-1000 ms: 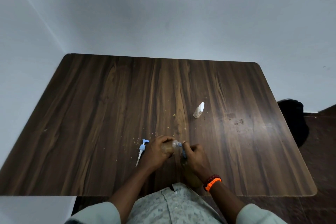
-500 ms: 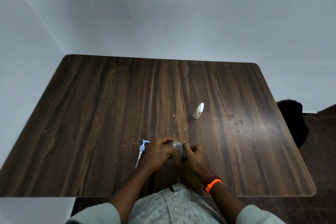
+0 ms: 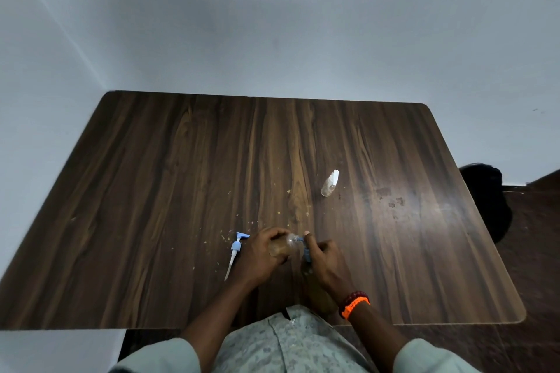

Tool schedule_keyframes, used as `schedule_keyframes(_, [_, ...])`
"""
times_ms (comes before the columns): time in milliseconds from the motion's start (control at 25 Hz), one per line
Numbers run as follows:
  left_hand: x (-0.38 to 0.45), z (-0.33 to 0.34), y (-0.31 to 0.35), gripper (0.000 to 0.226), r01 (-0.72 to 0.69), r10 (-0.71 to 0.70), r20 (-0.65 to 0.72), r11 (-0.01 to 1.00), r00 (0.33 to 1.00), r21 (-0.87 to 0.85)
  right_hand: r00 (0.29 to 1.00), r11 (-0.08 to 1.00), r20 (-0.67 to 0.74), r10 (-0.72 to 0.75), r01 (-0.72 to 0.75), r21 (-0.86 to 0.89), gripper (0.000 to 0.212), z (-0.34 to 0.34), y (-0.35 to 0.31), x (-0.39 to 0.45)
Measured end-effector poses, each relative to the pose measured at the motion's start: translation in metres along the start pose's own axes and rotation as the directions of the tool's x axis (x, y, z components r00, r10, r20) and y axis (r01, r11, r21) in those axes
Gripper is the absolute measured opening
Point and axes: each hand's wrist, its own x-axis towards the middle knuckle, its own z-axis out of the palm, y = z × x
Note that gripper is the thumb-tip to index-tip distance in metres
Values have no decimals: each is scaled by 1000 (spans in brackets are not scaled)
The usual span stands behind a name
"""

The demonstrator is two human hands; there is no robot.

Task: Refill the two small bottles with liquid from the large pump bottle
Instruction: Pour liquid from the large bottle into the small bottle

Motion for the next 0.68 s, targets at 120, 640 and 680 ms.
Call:
schedule_keyframes(120, [1, -1, 3, 38, -1, 1, -5, 1000, 1000, -31, 1000, 1000, -18, -8, 8, 17, 96, 7, 15, 11])
schedule_keyframes(640, [4, -2, -2, 42, 11, -11, 23, 1000, 1000, -6, 1000, 1000, -6, 7, -7, 10, 82, 10, 25, 17])
schedule_keyframes(680, [4, -2, -3, 42, 11, -11, 24, 1000, 1000, -4, 1000, 1000, -1, 0, 0, 21, 79, 10, 24, 17])
